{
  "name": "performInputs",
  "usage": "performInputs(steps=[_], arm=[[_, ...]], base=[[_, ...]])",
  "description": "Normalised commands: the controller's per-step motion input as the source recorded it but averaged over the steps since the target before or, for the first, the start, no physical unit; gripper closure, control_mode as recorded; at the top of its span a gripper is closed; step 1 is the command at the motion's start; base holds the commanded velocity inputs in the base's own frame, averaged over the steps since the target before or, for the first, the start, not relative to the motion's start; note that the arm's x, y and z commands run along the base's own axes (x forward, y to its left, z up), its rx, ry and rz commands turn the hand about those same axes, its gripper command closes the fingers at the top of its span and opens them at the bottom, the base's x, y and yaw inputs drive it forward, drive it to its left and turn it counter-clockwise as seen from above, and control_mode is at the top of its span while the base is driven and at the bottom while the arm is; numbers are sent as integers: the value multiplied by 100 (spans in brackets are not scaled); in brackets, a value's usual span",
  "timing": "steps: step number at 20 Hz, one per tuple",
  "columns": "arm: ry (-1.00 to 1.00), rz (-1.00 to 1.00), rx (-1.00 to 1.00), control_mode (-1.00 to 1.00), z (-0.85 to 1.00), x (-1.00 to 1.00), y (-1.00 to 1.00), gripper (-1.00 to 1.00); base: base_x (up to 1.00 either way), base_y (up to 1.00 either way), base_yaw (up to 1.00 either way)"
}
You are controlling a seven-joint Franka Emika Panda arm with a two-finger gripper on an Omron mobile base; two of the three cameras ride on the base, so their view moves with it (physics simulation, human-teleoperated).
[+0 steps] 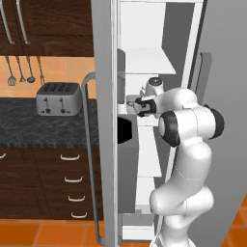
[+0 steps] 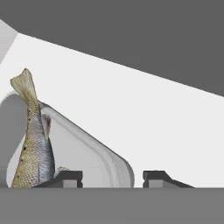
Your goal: Take the meat container that has the fish and place it on the second highest rack of the freezer. Then take the vegetable container that has the sweet potato and squash and place it on the highest rack of the freezer.
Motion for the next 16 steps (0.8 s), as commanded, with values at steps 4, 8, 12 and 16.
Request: performInputs(steps=[4, 8, 12, 16], arm=[[-44, 0, 0, -100, 8, -98, -24, -100], [-56, 0, 0, -100, 37, -100, -13, -100], [-38, -5, 7, -100, 100, -100, 0, -100], [-18, -2, 18, -100, 100, -100, 1, -100]], base=[[0, 0, 0], [0, 0, 0], [0, 0, 0], [0, 0, 0]])
